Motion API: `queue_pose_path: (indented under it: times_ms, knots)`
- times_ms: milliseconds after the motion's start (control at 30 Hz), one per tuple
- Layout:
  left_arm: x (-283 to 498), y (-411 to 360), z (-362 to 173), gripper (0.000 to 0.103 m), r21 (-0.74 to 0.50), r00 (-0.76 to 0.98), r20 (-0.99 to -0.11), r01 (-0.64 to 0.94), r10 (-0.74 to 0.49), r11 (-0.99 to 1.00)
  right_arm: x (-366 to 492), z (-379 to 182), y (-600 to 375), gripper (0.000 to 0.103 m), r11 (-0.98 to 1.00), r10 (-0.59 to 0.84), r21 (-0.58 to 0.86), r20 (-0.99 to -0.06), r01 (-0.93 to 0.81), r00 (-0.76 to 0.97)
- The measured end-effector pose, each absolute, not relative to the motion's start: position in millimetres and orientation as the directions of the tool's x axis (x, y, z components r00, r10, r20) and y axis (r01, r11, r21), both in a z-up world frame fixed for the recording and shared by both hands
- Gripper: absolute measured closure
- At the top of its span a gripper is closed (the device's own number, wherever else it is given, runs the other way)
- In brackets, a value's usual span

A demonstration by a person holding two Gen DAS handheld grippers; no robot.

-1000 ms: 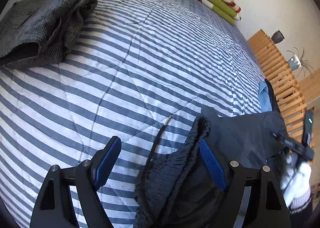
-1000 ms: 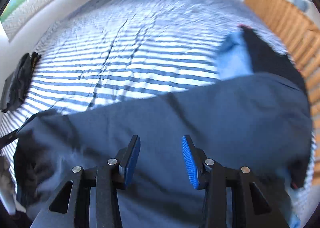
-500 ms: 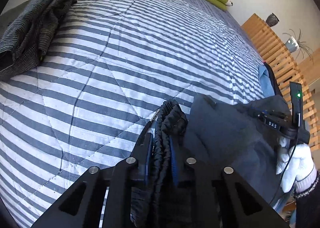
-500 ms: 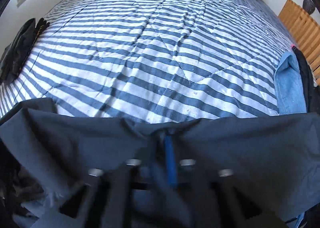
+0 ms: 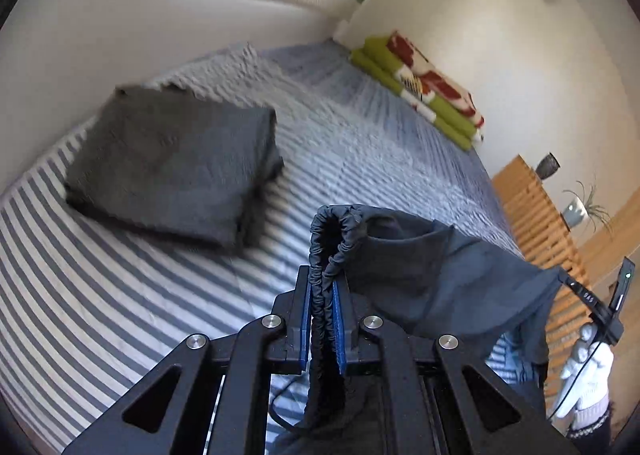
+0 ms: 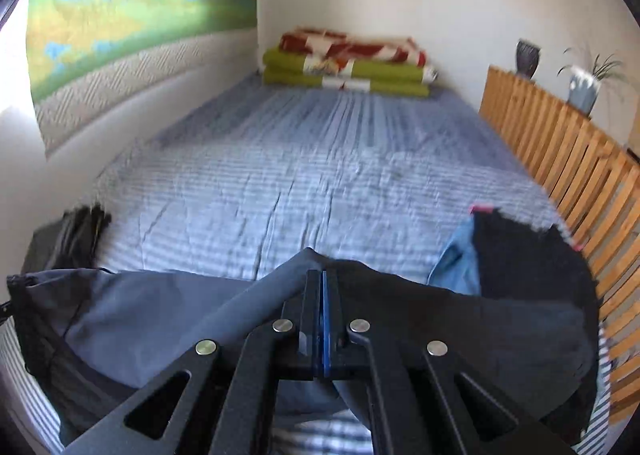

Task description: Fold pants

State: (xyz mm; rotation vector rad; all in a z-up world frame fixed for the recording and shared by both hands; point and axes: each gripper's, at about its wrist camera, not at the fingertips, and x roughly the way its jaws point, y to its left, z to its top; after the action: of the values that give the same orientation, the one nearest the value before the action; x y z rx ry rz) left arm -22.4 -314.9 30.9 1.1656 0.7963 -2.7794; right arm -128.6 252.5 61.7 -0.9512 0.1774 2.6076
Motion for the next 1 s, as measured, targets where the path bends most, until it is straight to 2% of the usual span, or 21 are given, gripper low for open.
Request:
queue_pose_path:
  times_ms: [100,200,267,333,400,467,500,533,567,733,833,900,933,967,1000]
  knots:
    - [-43.1,-323.3,48.2,0.093,-0.406,-0.730,-0.671,0.215,0.130,-0.888,-158.4,76.4,261.4,0.102,-0.919,0.311,-0.001,-0.615,-0.394,-0.725]
    - [-84.9,-317.6,46.7,0.093,-0.381,-0.708,-0.696,0.224,0.119,-0.897,-202.3,68.3,259.4,0.102,-0.884,0.444,-0.159,-0.578,-0.439,-0.685]
    - [-117.8,-308.8,35.0,0.088,-0.338,-0.668,-0.736,0.222,0.110,-0.915,-234.1,44.1,267.8,0.102,-0.870,0.475,-0.236,-0.643,-0.434,-0.602]
    - [-144.3,-303.8,14.4,0.072,-0.291,-0.557,-0.823,0.245,0.112,-0.925,-249.7,16.4,281.5,0.098,-0.860,0.464,-0.239,-0.734,-0.450,-0.496]
    - [-142.9,-302.3,8.1,0.071,-0.291,-0.541,-0.832,0.235,0.124,-0.928,-239.1,3.5,287.3,0.096,-0.864,0.429,-0.196,-0.767,-0.463,-0.477]
    - [-123.4,-301.2,6.2,0.056,-0.269,-0.546,-0.831,0.221,0.110,-0.937,-219.6,-1.3,288.2,0.087,-0.887,0.367,-0.139,-0.791,-0.439,-0.490]
    - [-107.2,-301.2,3.2,0.040,-0.258,-0.543,-0.834,0.219,0.102,-0.941,-207.9,-2.2,286.8,0.085,-0.897,0.347,-0.127,-0.794,-0.422,-0.499]
    - [-94.9,-300.2,-1.3,0.031,-0.252,-0.535,-0.839,0.220,0.099,-0.942,-194.2,-1.9,283.7,0.085,-0.905,0.330,-0.113,-0.795,-0.410,-0.510]
    - [-79.7,-298.4,-8.8,0.031,-0.250,-0.519,-0.848,0.217,0.105,-0.944,-180.1,-1.8,281.7,0.084,-0.915,0.299,-0.086,-0.800,-0.394,-0.520]
    - [-11.1,-281.6,-66.2,0.030,-0.191,-0.350,-0.930,0.209,0.109,-0.959,-84.2,0.2,274.3,0.080,-0.924,0.157,0.078,-0.816,-0.375,-0.557]
    - [14.1,-274.5,-94.2,0.029,-0.193,-0.290,-0.949,0.234,0.121,-0.953,-11.5,3.1,272.8,0.072,-0.911,0.189,0.075,-0.797,-0.404,-0.573]
    - [22.9,-271.4,-99.1,0.028,-0.208,-0.317,-0.941,0.260,0.120,-0.943,34.5,1.2,278.0,0.069,-0.896,0.215,0.070,-0.794,-0.438,-0.568]
    - [24.9,-268.7,-98.0,0.031,-0.203,-0.334,-0.937,0.270,0.107,-0.941,56.5,-0.6,282.4,0.069,-0.886,0.229,0.067,-0.798,-0.459,-0.557]
    - [25.2,-266.1,-97.4,0.040,-0.209,-0.344,-0.933,0.274,0.107,-0.939,76.2,-1.8,288.0,0.069,-0.872,0.247,0.063,-0.801,-0.486,-0.546]
    - [24.9,-263.1,-96.2,0.066,-0.228,-0.359,-0.926,0.274,0.121,-0.934,98.1,-2.4,296.4,0.069,-0.852,0.271,0.057,-0.803,-0.521,-0.530]
